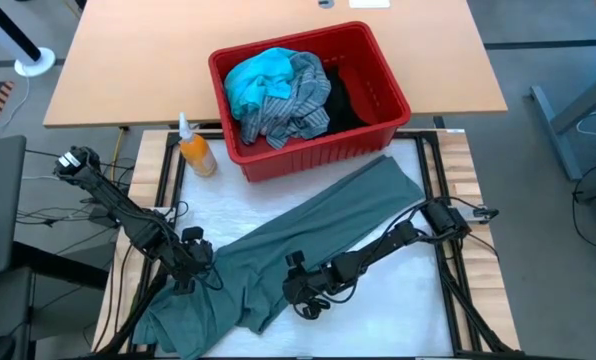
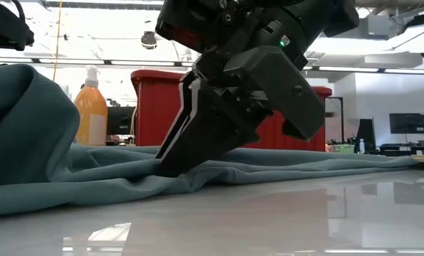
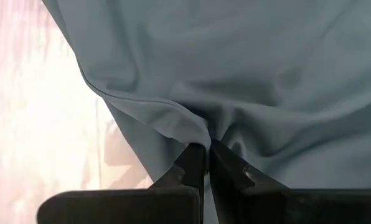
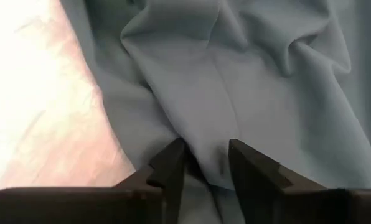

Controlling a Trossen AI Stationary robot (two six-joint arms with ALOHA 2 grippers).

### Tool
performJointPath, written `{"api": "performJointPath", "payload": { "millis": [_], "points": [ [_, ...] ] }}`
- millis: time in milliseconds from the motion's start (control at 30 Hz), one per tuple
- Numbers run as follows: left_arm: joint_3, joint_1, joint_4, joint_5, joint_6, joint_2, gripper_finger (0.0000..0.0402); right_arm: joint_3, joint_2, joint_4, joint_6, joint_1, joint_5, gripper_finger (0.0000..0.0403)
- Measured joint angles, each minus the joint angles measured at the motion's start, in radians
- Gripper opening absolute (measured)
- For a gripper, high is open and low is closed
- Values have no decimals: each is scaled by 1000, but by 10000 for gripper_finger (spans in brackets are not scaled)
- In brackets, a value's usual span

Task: Fold Laundry from Bin
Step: Fold the dark blue pants

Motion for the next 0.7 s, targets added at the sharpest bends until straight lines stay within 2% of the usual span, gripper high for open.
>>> {"api": "performJointPath", "payload": {
  "millis": [267, 500, 700],
  "points": [
    [0, 0, 1, -8, 17, 0, 0, 0, -2, 3, 44, 26, -9, 18],
    [0, 0, 34, -16, 46, 0, 0, 0, -2, -1, 156, 33, -11, 29],
    [-1, 0, 80, 44, 66, 0, 0, 0, -2, -1, 267, 68, -10, 16]
  ]
}}
